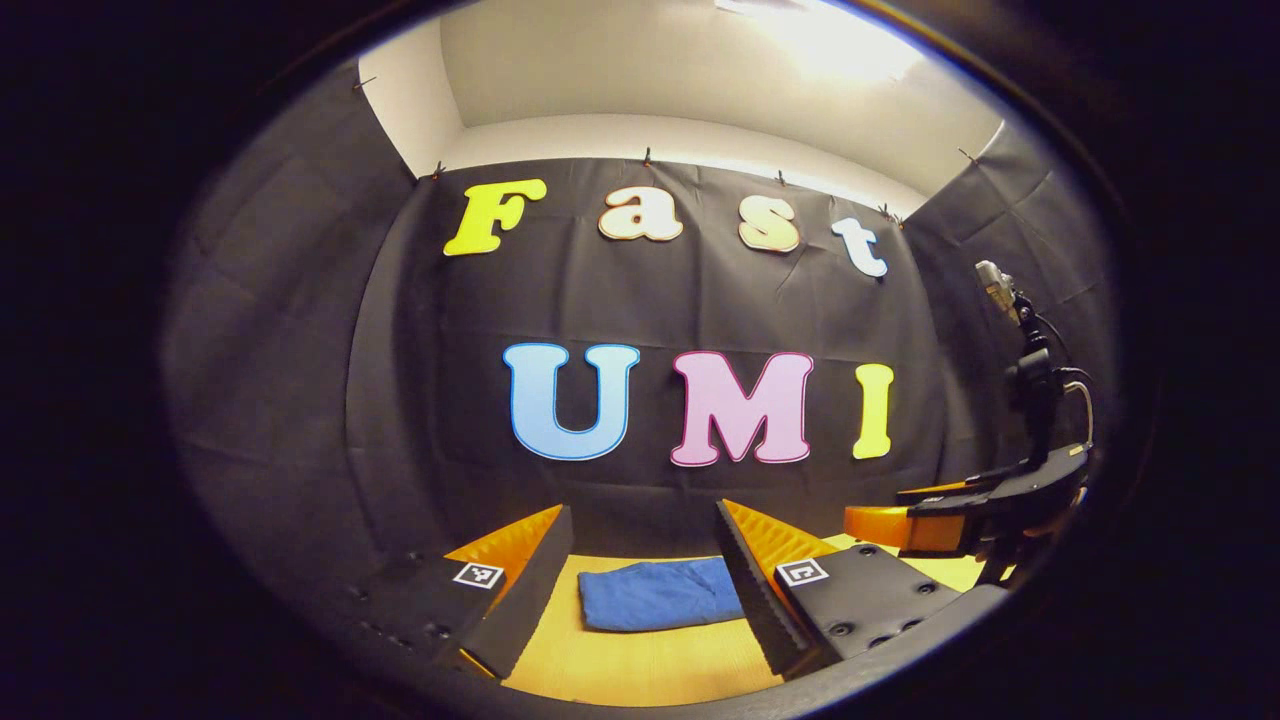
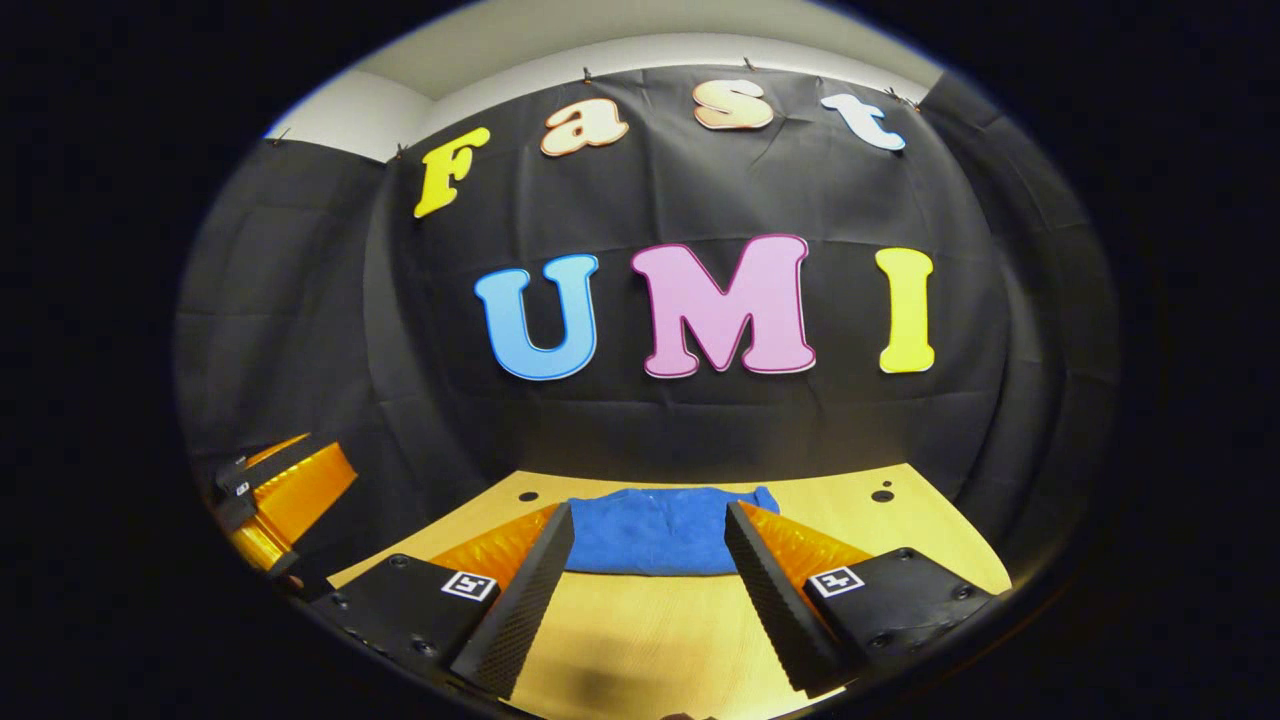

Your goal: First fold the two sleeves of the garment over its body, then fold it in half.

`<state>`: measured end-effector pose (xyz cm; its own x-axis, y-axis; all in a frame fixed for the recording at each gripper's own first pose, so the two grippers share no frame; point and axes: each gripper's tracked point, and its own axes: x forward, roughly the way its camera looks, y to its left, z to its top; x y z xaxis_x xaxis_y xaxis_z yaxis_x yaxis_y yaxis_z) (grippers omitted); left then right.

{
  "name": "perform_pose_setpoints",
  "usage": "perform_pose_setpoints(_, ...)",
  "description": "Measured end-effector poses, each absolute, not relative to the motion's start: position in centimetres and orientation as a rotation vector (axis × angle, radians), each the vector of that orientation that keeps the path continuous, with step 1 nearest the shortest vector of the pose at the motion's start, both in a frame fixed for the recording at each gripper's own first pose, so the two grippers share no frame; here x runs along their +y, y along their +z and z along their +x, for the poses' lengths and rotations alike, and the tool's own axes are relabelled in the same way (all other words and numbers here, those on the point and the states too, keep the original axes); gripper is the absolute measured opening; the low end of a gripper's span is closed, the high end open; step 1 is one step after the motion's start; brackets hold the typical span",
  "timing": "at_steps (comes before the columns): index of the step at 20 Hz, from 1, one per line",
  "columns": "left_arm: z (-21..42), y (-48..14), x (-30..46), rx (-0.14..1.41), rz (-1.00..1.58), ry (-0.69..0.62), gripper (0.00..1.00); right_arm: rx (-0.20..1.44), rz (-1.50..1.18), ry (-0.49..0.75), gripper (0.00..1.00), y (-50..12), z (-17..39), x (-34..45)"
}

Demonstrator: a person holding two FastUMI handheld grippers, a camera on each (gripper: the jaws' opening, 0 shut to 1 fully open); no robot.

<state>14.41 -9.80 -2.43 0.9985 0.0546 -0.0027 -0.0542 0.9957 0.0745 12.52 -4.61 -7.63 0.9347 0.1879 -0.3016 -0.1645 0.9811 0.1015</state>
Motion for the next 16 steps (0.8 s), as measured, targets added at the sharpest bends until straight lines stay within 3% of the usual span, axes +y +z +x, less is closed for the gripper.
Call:
perform_pose_setpoints(10,11.9,-0.9,-9.1,-0.001,0.081,0.041,0.81,0.118,-0.044,0.159,0.96,-2.2,13.1,-4.2)
perform_pose_setpoints(16,11.7,0.6,-9.0,-0.023,0.022,0.035,0.81,0.137,-0.036,0.111,0.96,-2.8,12.3,-5.3)
